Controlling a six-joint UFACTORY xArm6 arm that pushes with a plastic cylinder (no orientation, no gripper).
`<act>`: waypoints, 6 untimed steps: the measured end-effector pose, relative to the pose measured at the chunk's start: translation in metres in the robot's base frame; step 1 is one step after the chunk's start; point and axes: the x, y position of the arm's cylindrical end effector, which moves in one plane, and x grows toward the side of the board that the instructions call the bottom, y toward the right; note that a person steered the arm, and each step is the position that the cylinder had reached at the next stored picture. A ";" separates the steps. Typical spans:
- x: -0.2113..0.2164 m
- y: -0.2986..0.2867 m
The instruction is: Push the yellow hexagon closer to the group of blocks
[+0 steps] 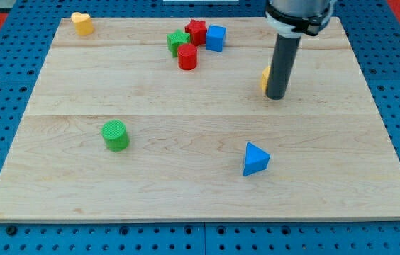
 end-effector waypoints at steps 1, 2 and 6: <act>-0.002 0.020; -0.017 0.023; -0.045 -0.038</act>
